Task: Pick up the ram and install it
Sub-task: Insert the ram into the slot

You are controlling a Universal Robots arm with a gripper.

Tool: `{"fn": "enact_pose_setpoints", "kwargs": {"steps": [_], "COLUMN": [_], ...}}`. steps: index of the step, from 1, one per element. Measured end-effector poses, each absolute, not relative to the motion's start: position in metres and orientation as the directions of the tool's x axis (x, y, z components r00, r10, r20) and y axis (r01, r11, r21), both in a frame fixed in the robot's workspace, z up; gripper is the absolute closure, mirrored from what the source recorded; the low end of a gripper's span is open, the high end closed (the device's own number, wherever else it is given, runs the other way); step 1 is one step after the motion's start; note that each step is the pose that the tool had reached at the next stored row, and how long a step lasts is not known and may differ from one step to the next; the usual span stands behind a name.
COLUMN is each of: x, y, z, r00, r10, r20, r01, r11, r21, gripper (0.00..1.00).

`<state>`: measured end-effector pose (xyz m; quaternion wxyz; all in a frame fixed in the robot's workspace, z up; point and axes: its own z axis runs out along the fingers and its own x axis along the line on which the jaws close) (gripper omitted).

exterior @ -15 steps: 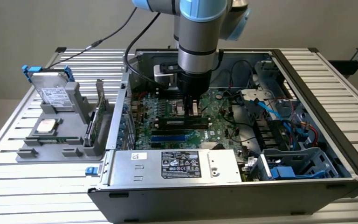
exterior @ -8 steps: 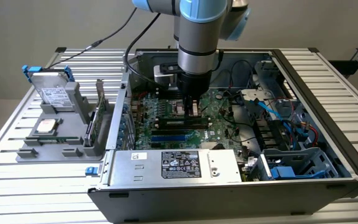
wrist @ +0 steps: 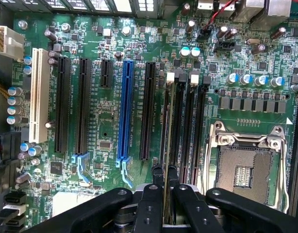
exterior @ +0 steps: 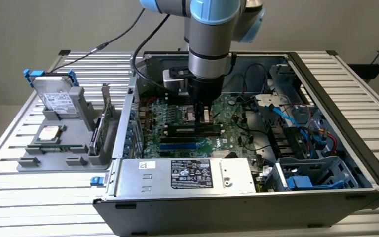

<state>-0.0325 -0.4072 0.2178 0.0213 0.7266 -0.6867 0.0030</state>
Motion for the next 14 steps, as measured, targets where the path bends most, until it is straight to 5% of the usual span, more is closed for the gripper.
{"fn": "enact_pose_setpoints", "kwargs": {"steps": [8, 14], "x": [-0.0325, -0.0325], "y": [-0.4072, -0.4071], "z": [0.2159, 0.2169], "r00": [0.057, 0.057], "r10": [-0.998, -0.998], "r20": [0.034, 0.033], "r01": [-0.998, -0.998], "r11": [-0.056, -0.056], "r21": [0.027, 0.027], "gripper": [0.86, 0.72]}}
